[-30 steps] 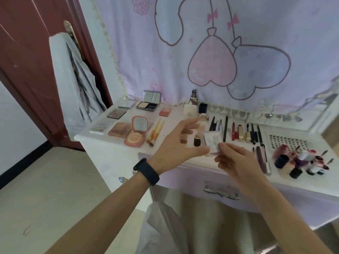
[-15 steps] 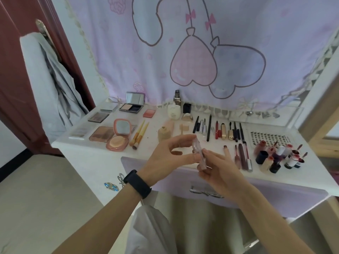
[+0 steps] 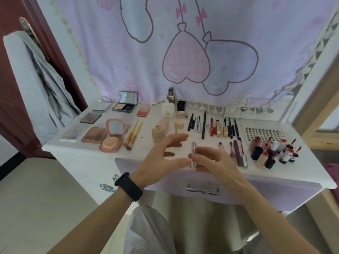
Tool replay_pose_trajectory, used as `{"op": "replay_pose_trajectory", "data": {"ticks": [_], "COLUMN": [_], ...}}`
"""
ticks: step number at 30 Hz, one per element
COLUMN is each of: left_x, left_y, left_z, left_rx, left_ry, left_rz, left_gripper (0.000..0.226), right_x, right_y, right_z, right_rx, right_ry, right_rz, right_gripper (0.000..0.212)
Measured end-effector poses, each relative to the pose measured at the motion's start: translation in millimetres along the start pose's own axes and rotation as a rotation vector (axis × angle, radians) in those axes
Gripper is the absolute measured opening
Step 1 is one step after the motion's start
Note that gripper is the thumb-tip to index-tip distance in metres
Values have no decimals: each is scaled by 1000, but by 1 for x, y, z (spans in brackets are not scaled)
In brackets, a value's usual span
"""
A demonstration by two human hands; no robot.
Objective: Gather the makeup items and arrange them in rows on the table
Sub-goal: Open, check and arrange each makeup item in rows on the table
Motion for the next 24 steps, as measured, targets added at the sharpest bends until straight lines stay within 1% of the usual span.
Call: {"op": "replay_pose_trajectory", "data": {"ticks": [2,4,6,7,10,17,24], "left_x": [2,5,7,7,6,3,9], "left_y": [-1,-2,-3,-3,-3,-2,-4], "left_z": [3,2,0,-1,0,-5,-8], "left_rx": [-7,41,89,96,88,8,-70], "left_ry": [63,52,79,89,105,182,124], "left_rz": [85,139,137,123,97,31,35], "left_gripper": [72,76,71,66,60,51,45], "right_x": [1,5,9,10,12,11,5], "right_y": [1,4,6,7,8,9,2], "right_z": [0,-1,-3,-3,-2,2,8], "right_rx": [9,45,64,68,62,73,89], "right_ry": [112,160,199,221,306,224,279], "right_rz": [68,129,162,171,187,212,203], "right_gripper": [34,42,53,54,47,54,37]}}
Point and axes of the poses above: each hand's wrist, its own y-axis away from the middle knuckle, its own z-axis out of the back of the hand, x = y × z, the point moved 2 cm from there along -y, towards the middle knuckle, and after that the axes turned 8 degrees about x, right-handed, at the moved point
